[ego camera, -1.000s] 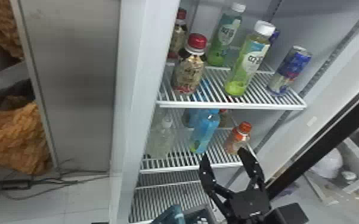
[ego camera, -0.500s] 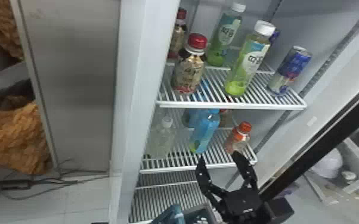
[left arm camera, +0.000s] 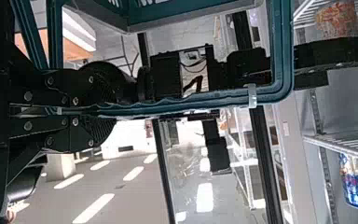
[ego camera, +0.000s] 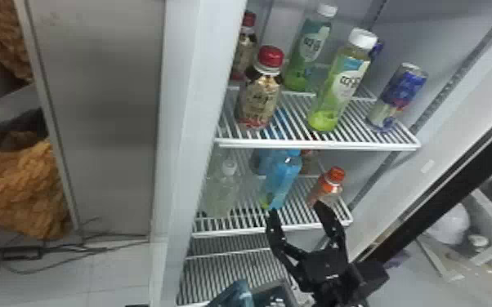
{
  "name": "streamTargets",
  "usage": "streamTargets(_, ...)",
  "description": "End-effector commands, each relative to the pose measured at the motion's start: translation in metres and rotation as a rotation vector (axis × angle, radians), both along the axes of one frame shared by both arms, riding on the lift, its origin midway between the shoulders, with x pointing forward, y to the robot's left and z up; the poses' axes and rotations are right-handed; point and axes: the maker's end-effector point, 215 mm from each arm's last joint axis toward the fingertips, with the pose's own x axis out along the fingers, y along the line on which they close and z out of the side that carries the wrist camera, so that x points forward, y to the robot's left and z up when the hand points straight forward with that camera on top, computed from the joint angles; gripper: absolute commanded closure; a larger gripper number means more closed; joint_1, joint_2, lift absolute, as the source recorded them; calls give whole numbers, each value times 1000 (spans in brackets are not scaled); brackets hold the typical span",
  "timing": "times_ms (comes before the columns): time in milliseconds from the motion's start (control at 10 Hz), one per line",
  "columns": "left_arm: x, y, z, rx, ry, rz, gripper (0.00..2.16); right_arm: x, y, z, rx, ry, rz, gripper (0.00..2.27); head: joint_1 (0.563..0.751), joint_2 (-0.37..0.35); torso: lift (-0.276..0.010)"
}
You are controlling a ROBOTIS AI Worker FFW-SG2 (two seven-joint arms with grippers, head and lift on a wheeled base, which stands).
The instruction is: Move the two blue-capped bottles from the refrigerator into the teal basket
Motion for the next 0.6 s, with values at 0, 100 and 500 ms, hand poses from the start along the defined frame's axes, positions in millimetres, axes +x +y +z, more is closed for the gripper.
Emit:
streamTargets(0, 1, 0, 0, -1, 0, 2, 1090, 9, -3, -3, -1, -3, -4, 183, 695, -350, -152)
streamTargets(100, 2, 0, 0, -1, -1, 3, 1090, 13, -5, -8, -2, -3, -7, 183, 695, -350, -152)
streamTargets(500, 3, 0, 1, -1, -4, 6, 1090, 35, -11, -5, -8, -40, -14, 183, 695, -350, -152)
